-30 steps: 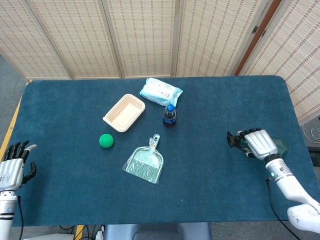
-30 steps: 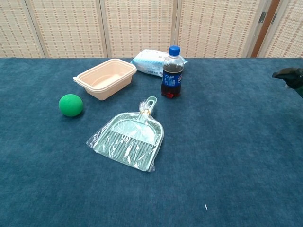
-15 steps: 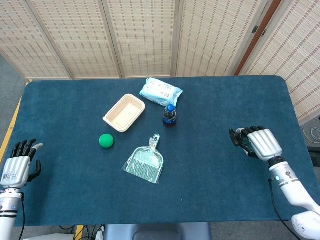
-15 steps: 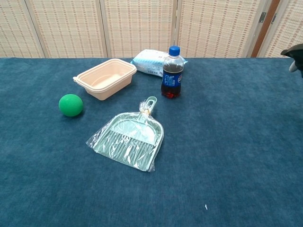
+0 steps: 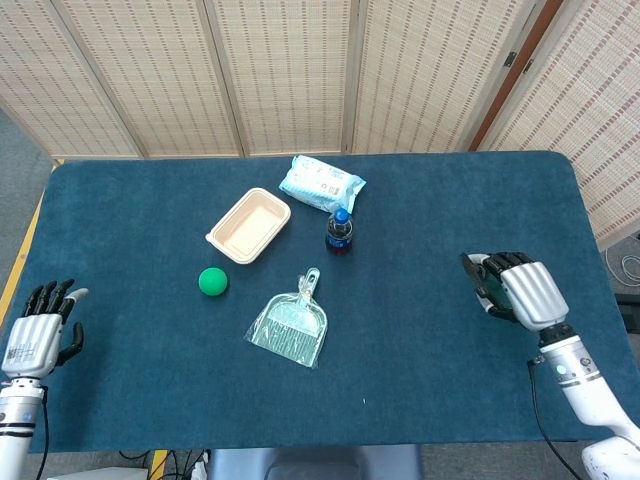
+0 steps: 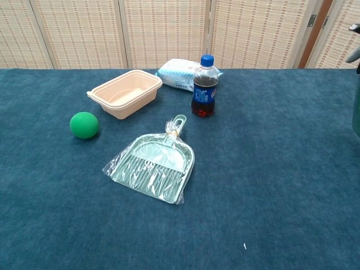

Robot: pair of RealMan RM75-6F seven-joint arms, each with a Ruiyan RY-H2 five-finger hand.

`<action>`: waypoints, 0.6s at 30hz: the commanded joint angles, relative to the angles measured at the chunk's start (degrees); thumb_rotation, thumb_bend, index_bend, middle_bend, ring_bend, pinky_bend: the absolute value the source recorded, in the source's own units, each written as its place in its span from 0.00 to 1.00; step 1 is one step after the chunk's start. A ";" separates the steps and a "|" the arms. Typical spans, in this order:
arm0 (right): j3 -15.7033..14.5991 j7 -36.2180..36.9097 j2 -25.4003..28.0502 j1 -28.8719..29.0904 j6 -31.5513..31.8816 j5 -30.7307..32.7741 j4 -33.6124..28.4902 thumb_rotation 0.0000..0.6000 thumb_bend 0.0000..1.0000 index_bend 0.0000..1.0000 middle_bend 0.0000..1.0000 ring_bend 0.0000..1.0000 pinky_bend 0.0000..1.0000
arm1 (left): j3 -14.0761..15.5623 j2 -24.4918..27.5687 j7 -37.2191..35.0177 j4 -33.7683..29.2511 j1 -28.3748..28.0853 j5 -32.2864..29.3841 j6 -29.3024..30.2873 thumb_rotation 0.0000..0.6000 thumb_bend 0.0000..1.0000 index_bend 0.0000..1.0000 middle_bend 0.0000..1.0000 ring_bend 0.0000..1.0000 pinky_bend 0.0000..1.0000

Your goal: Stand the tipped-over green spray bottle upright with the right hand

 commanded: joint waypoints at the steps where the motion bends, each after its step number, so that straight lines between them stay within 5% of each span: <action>1: 0.01 1.75 -0.88 -0.97 1.03 -0.50 1.39 1.00 0.33 0.31 0.43 0.33 0.35 | 0.10 0.02 0.12 -0.05 -0.10 0.00 -0.17 1.00 0.61 0.19 0.10 0.03 0.02; 18: 2.70 14.49 -6.60 -2.70 7.69 -2.24 7.65 1.00 0.33 0.31 0.43 0.33 0.36 | 0.41 -0.13 -0.12 0.07 -0.76 0.31 -0.71 1.00 0.61 0.19 0.10 0.03 0.02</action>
